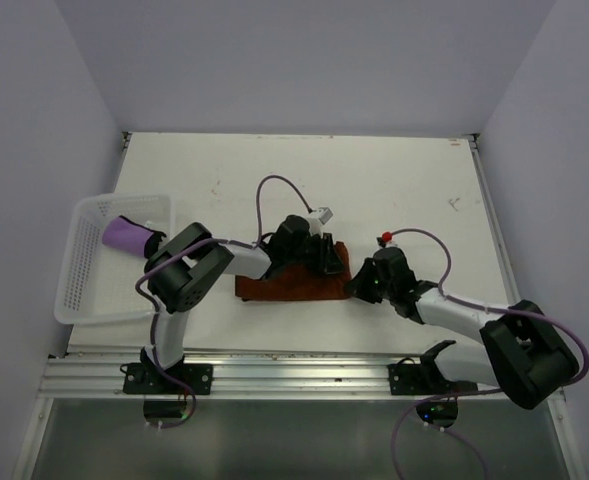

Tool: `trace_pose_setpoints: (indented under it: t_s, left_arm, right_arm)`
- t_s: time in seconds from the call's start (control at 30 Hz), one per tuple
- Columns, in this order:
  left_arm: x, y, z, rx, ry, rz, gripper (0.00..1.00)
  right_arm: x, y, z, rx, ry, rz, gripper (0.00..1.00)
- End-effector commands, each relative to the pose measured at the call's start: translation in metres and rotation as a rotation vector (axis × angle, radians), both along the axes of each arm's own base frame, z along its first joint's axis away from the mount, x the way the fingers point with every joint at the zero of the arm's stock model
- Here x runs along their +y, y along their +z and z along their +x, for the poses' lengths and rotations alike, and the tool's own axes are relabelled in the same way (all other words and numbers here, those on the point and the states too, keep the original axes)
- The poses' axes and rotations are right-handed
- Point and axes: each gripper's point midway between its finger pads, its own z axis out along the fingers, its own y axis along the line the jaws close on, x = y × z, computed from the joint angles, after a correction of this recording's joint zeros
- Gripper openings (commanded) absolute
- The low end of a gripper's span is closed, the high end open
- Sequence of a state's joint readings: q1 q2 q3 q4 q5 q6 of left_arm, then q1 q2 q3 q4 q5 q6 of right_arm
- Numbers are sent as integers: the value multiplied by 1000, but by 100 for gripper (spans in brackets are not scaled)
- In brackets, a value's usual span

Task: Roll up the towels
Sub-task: Roll the towel

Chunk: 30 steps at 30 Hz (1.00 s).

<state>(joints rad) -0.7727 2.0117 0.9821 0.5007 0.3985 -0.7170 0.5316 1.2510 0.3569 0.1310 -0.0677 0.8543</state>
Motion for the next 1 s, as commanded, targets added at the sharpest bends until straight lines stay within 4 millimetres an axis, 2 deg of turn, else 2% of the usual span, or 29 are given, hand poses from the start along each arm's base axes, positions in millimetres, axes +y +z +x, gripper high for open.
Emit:
trace_pose_setpoints:
  t_s: [0.0, 0.2, 0.4, 0.6, 0.7, 0.87, 0.97]
  left_arm:
    - [3, 5, 0, 2, -11, 49, 34]
    - [-2, 21, 7, -11, -4, 49, 37]
    - [-1, 29, 11, -19, 7, 78, 41]
    - [-1, 37, 15, -37, 19, 79, 44]
    - [0, 45, 19, -58, 31, 81, 46]
    - [1, 72, 24, -109, 44, 63, 48]
    - [4, 80, 27, -129, 56, 70, 49]
  right_arm:
    - [-32, -24, -29, 85, 10, -154, 0]
    - [-57, -16, -38, 57, -4, -258, 0]
    - [-68, 5, -41, 37, -45, -277, 0]
    - [-86, 16, -49, 51, -64, -354, 0]
    - [-86, 13, -57, 88, -55, -355, 0]
    - [-89, 11, -58, 106, -68, -365, 0]
    - [-89, 10, -59, 106, -65, -368, 0]
